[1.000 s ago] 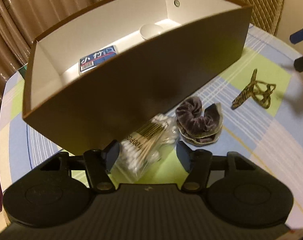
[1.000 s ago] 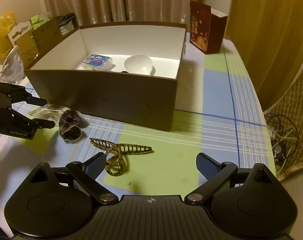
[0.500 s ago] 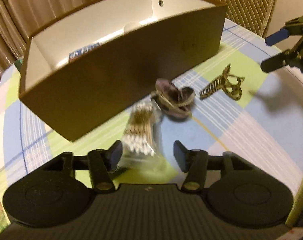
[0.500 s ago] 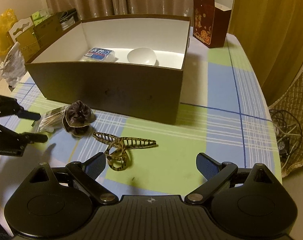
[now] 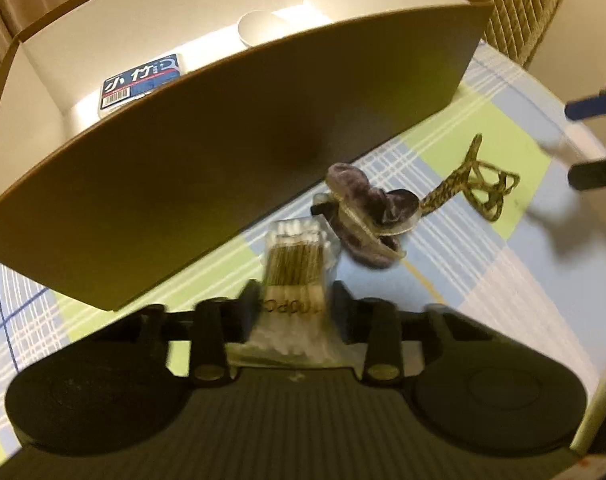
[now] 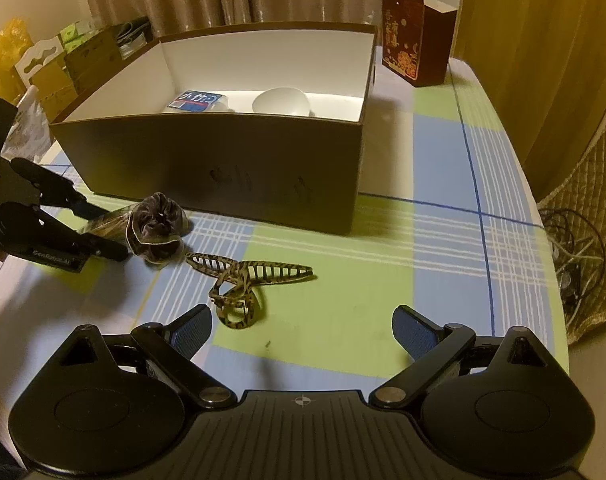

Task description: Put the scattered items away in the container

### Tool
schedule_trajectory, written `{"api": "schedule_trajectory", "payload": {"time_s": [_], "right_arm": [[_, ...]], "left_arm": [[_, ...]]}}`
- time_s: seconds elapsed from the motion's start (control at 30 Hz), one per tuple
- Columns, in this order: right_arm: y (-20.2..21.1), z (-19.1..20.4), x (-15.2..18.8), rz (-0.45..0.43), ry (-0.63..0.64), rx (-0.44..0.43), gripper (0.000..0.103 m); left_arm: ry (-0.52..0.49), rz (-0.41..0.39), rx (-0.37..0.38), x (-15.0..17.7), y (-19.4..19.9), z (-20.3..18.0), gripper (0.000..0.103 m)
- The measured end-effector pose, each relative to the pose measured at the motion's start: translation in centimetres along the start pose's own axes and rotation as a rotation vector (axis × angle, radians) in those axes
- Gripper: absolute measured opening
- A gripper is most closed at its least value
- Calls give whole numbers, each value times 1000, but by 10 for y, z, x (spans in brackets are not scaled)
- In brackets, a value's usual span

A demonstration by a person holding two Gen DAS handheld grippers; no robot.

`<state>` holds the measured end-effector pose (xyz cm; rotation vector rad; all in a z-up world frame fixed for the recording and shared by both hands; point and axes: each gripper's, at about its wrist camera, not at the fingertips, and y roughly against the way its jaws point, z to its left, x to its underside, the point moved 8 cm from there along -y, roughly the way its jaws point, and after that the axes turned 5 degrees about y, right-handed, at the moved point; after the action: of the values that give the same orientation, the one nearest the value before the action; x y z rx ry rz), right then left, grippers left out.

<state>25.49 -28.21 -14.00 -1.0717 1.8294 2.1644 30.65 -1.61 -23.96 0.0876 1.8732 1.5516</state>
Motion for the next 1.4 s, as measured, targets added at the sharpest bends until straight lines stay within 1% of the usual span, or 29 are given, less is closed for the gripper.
{"api": "schedule_trajectory", "payload": {"time_s": [0.1,0.3,0.4,0.47,0.5,0.53,0.6,0.7,0.8,0.83,1.0,1.2,1.27,1.4], "right_arm": [[-1,4,2,-5,-30,-33,95],[-13,20,2,-9,-54,-94,94],[-24,31,1,-7,-53,-102,93],[-34,36,2,5,-47,-93,74],[-40,38,2,16,-47,-88,68],[-45,40,2,19,-51,-82,66],[-52,40,1,13,-57,-64,50],[-62,39,-3,20,-66,-32,41],[-66,39,-5,18,-60,-27,35],[-67,40,-5,16,-54,-29,29],[-63,43,0,18,1,-10,29],[-55,37,10,51,-9,-17,29],[-56,38,9,60,8,-13,32],[-57,41,7,48,18,-2,33]], "left_arm": [[16,-38,-11,0,10,0,23],[66,-96,-61,2,40,6,22],[99,-117,-71,3,52,8,22],[118,-125,-78,4,57,10,22],[126,-127,-82,4,58,10,22],[134,-127,-85,5,59,11,22],[146,-127,-89,8,61,11,22],[150,-128,-91,12,63,7,22],[152,-126,-90,16,64,3,22],[153,-125,-90,17,64,2,22],[147,-123,-88,20,64,-3,22],[146,-124,-83,22,64,-9,22],[143,-122,-81,22,63,-11,22],[138,-121,-78,23,63,-15,22]]}}
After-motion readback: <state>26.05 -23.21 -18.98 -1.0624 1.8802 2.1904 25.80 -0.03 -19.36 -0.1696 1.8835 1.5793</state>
